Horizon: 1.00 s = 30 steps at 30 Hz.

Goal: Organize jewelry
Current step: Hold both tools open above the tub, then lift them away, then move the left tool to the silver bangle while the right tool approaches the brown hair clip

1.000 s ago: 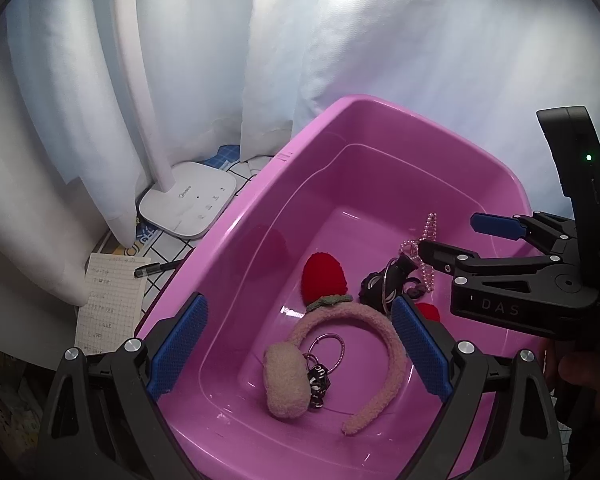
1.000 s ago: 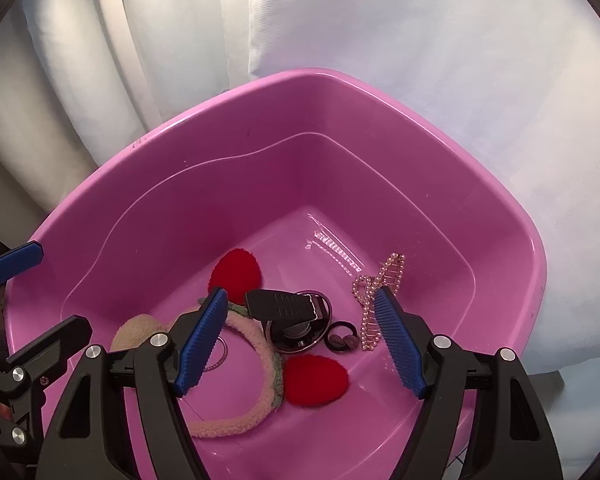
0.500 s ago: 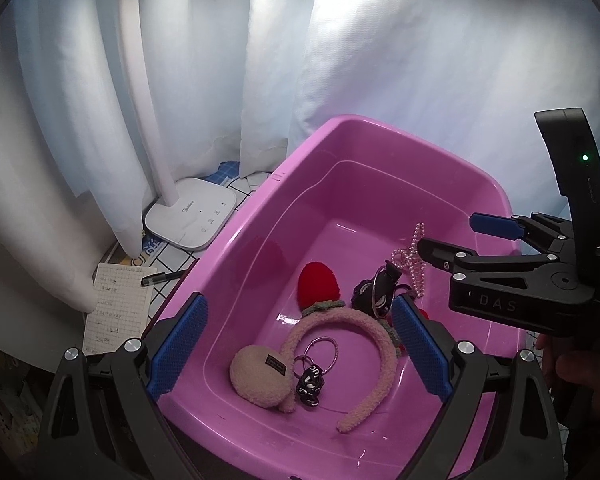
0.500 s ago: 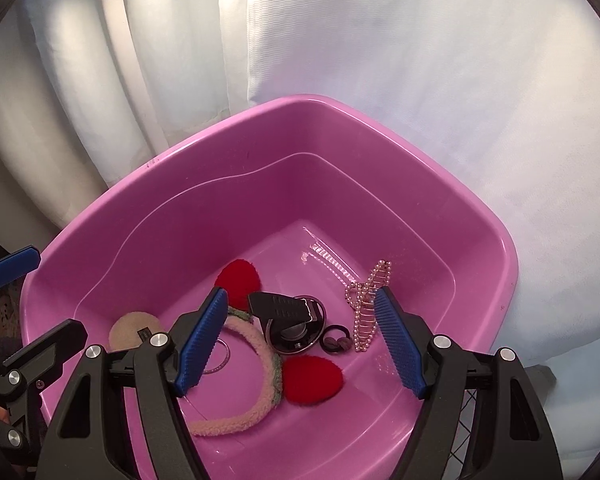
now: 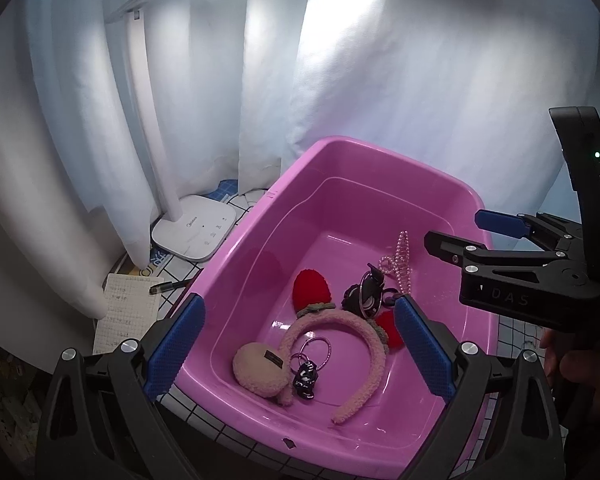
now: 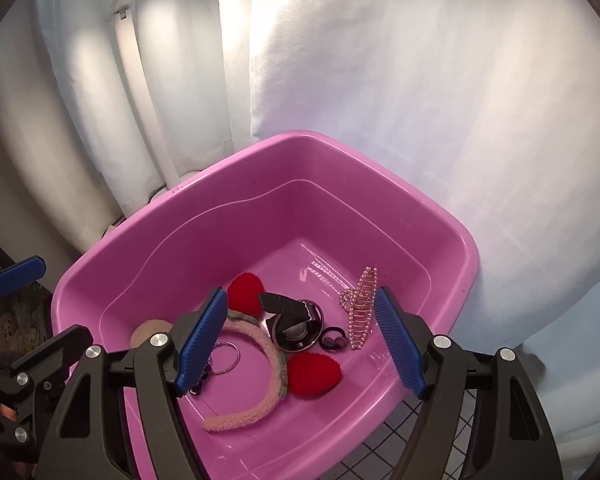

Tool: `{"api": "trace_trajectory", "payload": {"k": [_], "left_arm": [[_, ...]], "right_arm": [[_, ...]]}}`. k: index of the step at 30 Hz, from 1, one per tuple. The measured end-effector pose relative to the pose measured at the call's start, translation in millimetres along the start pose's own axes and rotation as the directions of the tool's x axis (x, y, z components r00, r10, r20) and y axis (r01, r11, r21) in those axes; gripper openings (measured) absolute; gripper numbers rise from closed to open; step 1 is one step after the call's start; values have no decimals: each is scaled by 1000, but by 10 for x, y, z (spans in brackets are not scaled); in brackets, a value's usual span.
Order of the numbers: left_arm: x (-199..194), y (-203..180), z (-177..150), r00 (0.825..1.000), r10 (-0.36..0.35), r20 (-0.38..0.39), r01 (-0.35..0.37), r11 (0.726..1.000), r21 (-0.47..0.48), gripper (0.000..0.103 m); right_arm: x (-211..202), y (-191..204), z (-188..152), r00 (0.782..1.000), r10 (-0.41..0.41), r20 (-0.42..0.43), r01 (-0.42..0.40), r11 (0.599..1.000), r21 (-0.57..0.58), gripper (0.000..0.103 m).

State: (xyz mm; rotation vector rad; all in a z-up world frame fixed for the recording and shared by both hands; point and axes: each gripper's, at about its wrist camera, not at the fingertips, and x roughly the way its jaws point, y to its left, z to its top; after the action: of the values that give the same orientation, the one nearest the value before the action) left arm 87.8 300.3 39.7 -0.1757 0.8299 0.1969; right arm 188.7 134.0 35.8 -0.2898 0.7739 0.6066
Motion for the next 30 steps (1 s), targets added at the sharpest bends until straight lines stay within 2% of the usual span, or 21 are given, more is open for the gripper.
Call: {"api": "trace_trajectory", "payload": {"k": [10,16,20,24,27,30], "left_arm": [[-265,-155,33,996,-55,63,52,997,55,97],[-321,-341,51,991,-111,69,102,988,119,97],[-375,-582,53,985,-161,64,148,973,176,97],[-453,-923,0,972,-225,62,205,950,237,97],[-512,-1239,-73,957,-285,54,260,925,278,97],[-543,-1599,-173,940,-339,29,313,894,320,97]], "right_arm": [[-579,-106,-172,993,-64,95,56,995,85,72],[-857,-292,-510,983,-123,135,94,974,208,72],[-1098,-442,-869,971,-179,157,125,944,305,72],[-1361,-619,-1332,954,-262,145,190,903,384,72],[-1589,-786,-1744,937,-328,122,244,863,441,72],[-1796,-970,-2211,917,-392,71,306,807,505,72]]}}
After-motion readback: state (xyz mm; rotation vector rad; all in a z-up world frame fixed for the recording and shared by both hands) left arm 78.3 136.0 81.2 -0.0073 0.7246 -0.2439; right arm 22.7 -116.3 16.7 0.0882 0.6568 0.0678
